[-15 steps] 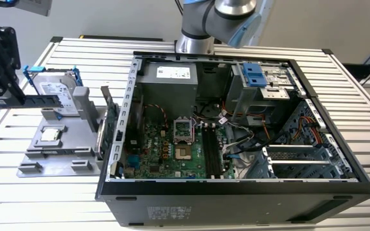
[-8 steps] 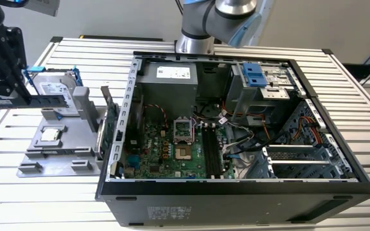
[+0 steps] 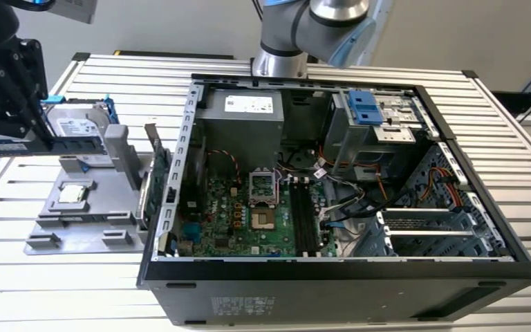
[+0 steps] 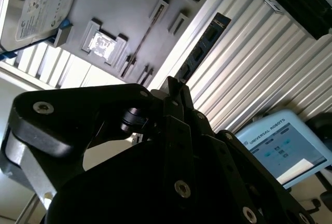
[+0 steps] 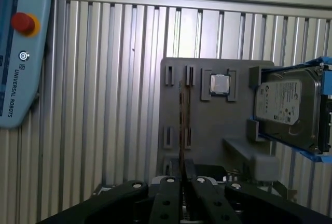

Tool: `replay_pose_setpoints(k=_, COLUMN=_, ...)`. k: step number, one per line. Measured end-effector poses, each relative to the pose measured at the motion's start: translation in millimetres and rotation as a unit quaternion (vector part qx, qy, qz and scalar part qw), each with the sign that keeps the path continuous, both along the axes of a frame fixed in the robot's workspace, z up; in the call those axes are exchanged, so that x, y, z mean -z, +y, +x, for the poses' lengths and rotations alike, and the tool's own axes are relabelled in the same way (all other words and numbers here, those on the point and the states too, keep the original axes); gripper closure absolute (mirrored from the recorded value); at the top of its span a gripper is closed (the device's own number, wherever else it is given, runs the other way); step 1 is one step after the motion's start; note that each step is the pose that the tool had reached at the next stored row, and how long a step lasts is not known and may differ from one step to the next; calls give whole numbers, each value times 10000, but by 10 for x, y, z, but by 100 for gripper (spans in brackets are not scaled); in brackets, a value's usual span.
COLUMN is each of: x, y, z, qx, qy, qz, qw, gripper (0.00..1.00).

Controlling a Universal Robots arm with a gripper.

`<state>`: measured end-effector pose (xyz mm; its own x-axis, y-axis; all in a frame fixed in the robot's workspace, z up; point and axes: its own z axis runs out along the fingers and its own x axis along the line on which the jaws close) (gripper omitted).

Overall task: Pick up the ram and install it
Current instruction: 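Pick up the ram and move it above insertion slot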

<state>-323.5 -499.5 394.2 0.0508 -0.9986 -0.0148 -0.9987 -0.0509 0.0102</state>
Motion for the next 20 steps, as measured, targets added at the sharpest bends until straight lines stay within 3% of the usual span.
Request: replay_pose_setpoints(k=20, x=-7, y=0, z=232, qx=0, qy=0, qz=0, qw=10000, gripper=100)
